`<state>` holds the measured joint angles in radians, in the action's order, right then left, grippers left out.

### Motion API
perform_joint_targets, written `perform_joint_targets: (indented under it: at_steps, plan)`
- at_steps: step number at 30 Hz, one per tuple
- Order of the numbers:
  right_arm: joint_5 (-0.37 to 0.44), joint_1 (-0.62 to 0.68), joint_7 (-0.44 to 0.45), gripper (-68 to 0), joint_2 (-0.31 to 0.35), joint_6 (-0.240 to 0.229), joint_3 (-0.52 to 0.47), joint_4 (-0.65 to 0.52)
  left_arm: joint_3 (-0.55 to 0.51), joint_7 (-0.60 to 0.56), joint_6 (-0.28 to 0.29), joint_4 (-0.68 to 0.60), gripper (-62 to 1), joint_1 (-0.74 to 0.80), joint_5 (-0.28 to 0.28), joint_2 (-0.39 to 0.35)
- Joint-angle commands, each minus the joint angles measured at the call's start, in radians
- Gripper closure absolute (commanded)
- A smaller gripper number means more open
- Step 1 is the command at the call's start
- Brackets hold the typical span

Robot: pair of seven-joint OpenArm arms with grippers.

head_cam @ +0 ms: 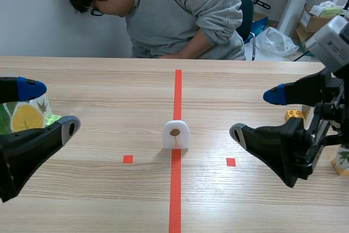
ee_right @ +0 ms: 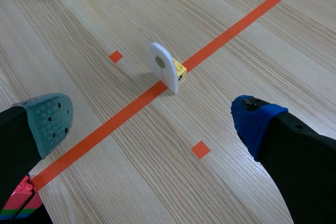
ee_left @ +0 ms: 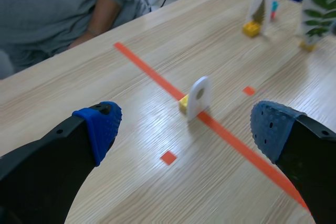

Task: Do the leaf sorting experiment

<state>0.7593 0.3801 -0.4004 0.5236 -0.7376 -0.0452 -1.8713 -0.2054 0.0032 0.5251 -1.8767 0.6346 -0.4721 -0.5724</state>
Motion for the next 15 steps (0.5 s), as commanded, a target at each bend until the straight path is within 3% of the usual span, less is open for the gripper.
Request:
perform_joint_targets:
  at_steps: [1, 9, 15]
  plan:
    - [0.018, -0.009, 0.015, -62.3, 0.008, -0.008, -0.011, -0.013, 0.036, -0.014, 0.002, 0.031, -52.9, -0.035, -0.008, -0.021]
    - [0.018, -0.009, 0.015, -62.3, 0.008, -0.008, -0.011, -0.013, 0.217, -0.044, 0.002, 0.200, -52.9, -0.209, -0.007, -0.117]
    - [0.018, -0.009, 0.015, -62.3, 0.008, -0.008, -0.011, -0.013, 0.380, -0.045, 0.001, 0.326, -52.9, -0.381, 0.000, -0.138]
